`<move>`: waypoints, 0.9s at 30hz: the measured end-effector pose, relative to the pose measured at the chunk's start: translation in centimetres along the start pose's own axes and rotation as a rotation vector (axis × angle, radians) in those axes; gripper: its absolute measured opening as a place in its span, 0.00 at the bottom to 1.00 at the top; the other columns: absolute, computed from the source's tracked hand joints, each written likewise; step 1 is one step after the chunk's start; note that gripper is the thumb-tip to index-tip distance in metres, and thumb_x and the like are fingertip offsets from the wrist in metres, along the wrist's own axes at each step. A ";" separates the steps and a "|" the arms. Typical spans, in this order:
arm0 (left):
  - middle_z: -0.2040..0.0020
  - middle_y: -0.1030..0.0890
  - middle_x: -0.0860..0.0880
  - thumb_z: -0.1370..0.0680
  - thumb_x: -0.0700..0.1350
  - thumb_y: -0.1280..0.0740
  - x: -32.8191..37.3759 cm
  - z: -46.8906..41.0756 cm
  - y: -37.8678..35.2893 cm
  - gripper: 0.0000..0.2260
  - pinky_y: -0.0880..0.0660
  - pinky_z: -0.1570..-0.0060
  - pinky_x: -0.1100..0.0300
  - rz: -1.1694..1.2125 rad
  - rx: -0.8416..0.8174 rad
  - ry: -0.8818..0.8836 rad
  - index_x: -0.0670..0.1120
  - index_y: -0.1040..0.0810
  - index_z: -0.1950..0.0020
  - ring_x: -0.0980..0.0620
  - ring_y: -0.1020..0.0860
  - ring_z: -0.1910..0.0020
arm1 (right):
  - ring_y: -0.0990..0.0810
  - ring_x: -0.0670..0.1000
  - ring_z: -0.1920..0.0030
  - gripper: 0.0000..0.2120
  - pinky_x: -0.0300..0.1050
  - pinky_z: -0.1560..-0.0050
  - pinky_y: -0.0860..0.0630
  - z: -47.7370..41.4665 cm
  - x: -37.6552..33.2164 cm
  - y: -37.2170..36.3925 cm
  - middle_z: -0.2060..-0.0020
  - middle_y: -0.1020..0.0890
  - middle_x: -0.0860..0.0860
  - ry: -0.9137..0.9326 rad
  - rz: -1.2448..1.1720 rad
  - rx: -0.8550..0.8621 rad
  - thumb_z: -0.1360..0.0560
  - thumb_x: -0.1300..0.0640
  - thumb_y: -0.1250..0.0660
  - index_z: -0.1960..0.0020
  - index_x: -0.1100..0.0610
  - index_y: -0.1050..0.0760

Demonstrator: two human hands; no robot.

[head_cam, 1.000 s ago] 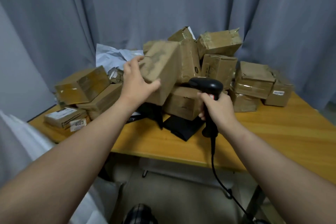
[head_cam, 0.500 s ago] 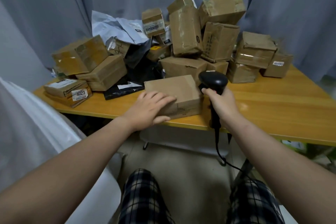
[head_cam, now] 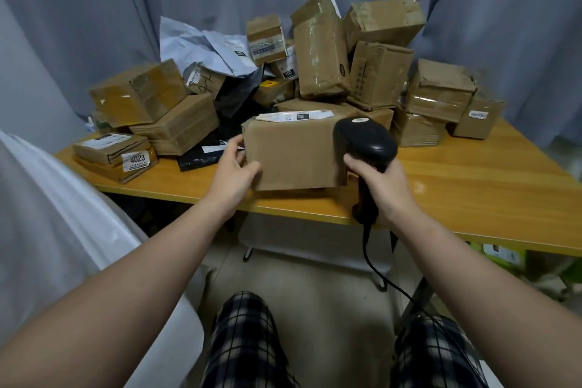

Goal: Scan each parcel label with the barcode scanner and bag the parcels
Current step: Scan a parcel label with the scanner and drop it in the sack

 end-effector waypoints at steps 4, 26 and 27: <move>0.41 0.23 0.51 0.19 0.51 0.40 -1.4 1.6 -0.2 0.09 0.26 0.39 0.56 0.142 0.006 0.129 0.54 0.30 0.40 0.52 0.25 0.41 | 0.22 0.49 0.39 0.13 0.47 0.37 0.26 2.1 0.7 1.0 0.44 0.19 0.46 0.002 -0.083 -0.038 0.26 0.56 0.28 0.45 0.43 0.24; 0.38 0.25 0.50 0.22 0.41 0.36 5.0 2.0 -0.5 0.25 0.25 0.49 0.58 -0.090 -0.051 -0.117 0.52 0.36 0.26 0.52 0.24 0.44 | 0.21 0.42 0.51 0.21 0.28 0.64 0.26 1.0 -0.9 -1.2 0.47 0.18 0.49 0.002 0.046 0.077 0.27 0.56 0.27 0.35 0.56 0.26; 0.38 0.24 0.50 0.22 0.39 0.37 5.8 1.9 -0.4 0.26 0.24 0.50 0.59 -0.109 -0.082 -0.178 0.52 0.37 0.25 0.54 0.23 0.45 | 0.22 0.41 0.52 0.21 0.26 0.67 0.28 1.1 -0.7 -1.4 0.48 0.18 0.49 -0.010 0.024 0.057 0.27 0.57 0.27 0.35 0.57 0.26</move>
Point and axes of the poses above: each hand's wrist, its own z-axis away from the middle knuckle, its own y-axis out of the back of the hand, x = y × z, the point moved 1 cm from there along -z, towards the middle knuckle
